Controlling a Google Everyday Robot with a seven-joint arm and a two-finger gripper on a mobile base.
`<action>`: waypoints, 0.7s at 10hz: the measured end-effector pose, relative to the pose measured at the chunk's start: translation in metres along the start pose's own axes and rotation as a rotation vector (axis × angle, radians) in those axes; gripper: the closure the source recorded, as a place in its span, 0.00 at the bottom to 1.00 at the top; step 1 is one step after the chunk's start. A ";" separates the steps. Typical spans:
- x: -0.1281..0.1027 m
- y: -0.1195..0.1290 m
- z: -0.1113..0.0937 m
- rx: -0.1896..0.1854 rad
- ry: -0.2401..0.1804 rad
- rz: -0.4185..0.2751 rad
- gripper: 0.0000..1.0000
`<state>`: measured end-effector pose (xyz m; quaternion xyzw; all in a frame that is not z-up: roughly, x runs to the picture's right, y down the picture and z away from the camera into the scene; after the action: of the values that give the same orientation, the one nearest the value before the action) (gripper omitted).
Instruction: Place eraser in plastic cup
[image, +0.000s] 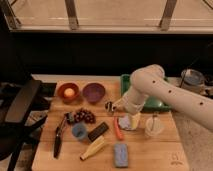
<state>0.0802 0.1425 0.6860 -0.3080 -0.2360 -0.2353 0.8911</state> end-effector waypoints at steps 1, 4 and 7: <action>-0.015 0.000 0.013 -0.011 -0.041 -0.013 0.20; -0.054 -0.008 0.040 -0.035 -0.105 -0.049 0.20; -0.066 -0.006 0.054 -0.056 -0.135 -0.063 0.20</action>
<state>0.0104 0.1924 0.6888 -0.3404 -0.2983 -0.2487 0.8564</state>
